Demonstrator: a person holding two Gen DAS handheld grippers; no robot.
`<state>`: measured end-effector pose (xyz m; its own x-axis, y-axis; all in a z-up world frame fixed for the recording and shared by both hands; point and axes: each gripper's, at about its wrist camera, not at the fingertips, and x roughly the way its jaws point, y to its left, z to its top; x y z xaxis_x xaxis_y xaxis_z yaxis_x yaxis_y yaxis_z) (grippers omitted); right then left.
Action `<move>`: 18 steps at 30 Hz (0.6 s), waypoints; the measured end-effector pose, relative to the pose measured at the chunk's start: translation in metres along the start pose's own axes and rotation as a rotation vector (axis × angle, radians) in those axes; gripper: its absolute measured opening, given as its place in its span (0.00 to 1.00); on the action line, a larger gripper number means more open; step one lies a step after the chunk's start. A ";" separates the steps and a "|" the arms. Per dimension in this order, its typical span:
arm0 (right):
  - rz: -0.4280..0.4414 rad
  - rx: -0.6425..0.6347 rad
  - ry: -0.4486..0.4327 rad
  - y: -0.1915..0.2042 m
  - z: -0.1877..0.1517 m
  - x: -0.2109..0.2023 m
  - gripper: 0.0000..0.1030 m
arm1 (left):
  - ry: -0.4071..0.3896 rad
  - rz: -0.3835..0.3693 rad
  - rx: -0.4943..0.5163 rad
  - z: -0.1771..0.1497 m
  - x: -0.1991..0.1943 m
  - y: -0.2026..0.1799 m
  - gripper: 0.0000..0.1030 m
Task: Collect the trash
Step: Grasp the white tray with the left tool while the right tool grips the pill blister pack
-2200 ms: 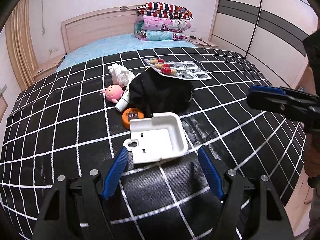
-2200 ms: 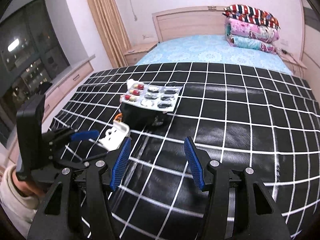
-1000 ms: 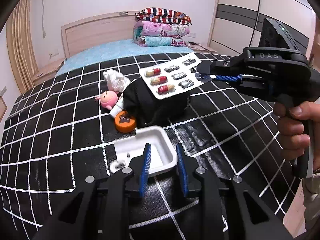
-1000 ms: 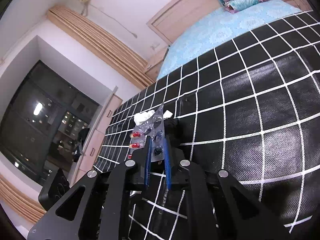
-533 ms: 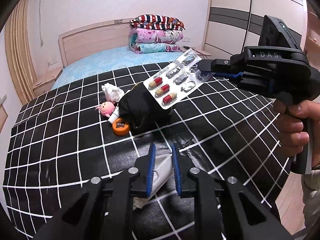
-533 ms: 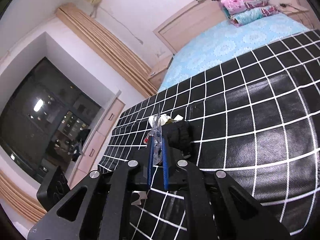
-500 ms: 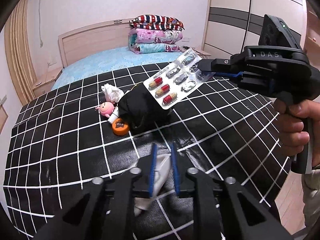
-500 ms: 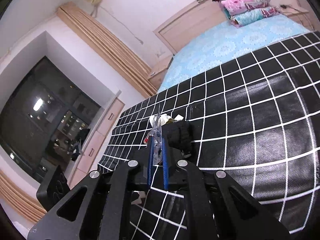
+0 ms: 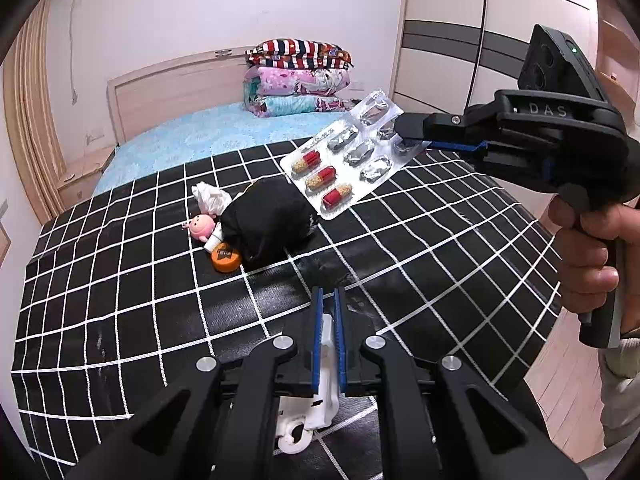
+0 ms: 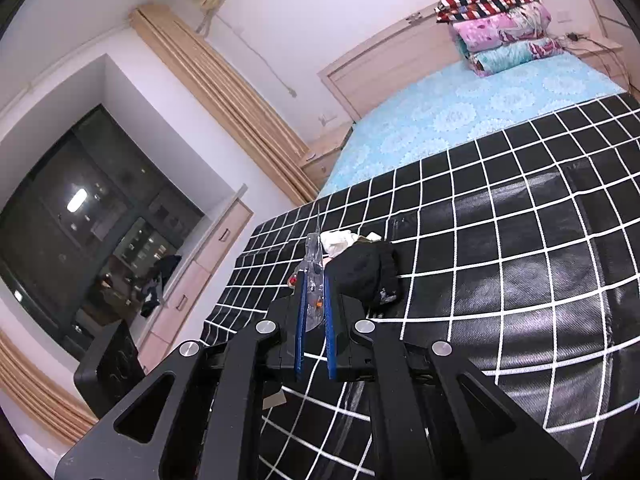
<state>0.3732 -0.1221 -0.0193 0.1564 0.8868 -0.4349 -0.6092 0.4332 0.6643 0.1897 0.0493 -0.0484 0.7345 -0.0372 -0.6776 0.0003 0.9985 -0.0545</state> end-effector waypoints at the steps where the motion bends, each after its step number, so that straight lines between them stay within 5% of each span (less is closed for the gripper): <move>1: -0.001 -0.006 -0.002 0.003 -0.001 -0.003 0.08 | -0.004 -0.001 0.004 0.000 -0.004 -0.003 0.05; 13: -0.001 -0.061 -0.036 0.033 -0.032 -0.043 0.08 | -0.040 -0.021 0.065 -0.012 -0.045 -0.033 0.05; 18: -0.015 -0.090 -0.049 0.044 -0.047 -0.063 0.08 | -0.032 -0.084 0.047 -0.021 -0.056 -0.041 0.05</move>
<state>0.3000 -0.1660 0.0087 0.2027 0.8880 -0.4127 -0.6735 0.4323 0.5996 0.1343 0.0092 -0.0232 0.7516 -0.1206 -0.6485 0.0946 0.9927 -0.0750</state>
